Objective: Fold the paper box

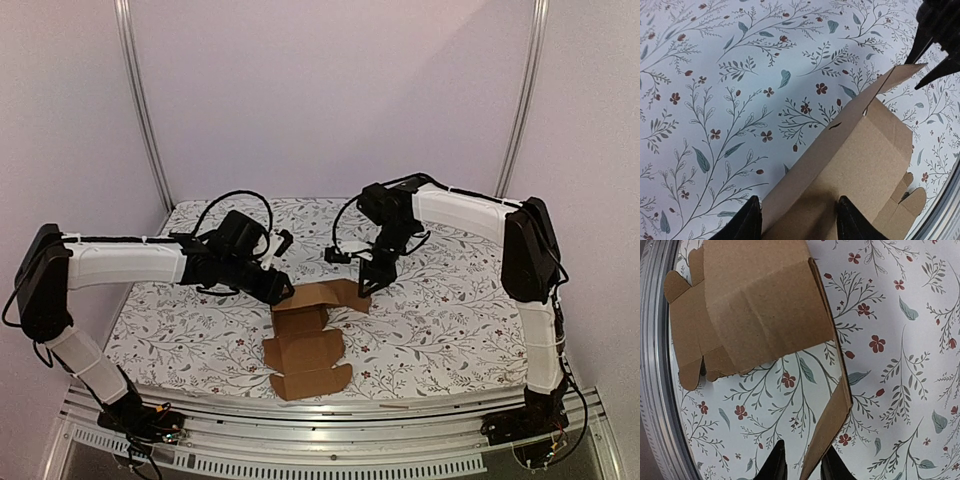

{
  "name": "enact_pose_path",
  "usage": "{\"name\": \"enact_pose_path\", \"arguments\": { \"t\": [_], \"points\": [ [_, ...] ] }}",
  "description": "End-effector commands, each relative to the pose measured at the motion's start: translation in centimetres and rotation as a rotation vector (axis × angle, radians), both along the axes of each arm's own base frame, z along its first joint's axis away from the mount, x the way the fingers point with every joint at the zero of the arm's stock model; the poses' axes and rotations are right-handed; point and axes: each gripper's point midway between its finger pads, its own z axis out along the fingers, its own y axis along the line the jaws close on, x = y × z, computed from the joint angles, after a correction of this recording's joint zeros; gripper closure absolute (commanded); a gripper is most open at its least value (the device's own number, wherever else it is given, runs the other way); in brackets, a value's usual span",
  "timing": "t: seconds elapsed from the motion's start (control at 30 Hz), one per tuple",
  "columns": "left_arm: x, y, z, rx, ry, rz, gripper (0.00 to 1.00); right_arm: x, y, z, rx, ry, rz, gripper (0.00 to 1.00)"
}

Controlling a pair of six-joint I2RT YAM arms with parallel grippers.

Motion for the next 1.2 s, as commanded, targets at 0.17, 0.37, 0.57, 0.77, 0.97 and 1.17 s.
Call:
{"name": "enact_pose_path", "arguments": {
  "t": [0.17, 0.37, 0.57, 0.77, 0.97, 1.17],
  "points": [
    [-1.1, 0.7, -3.4, -0.049, 0.079, 0.019, 0.51, -4.7, -2.0, 3.0, 0.036, 0.3, -0.03, 0.69],
    [-1.2, 0.4, -3.6, -0.078, 0.087, 0.015, 0.53, 2.9, -4.9, 5.2, 0.125, 0.147, -0.18, 0.64],
    [-1.4, -0.1, -4.1, -0.102, 0.112, 0.003, 0.55, 9.0, -5.6, 0.7, 0.036, -0.035, -0.27, 0.63],
    [-1.5, -0.1, -4.1, -0.113, 0.123, 0.02, 0.56, 6.1, -3.7, -4.0, -0.08, -0.045, -0.135, 0.63],
    [-1.8, 0.2, -4.5, -0.14, 0.135, 0.048, 0.57, -1.0, -1.7, -3.9, -0.033, -0.021, 0.071, 0.59],
    [-2.6, 0.1, -4.9, -0.178, 0.158, 0.057, 0.57, -2.8, 0.5, -2.7, 0.018, -0.034, 0.097, 0.57]
  ]
}}
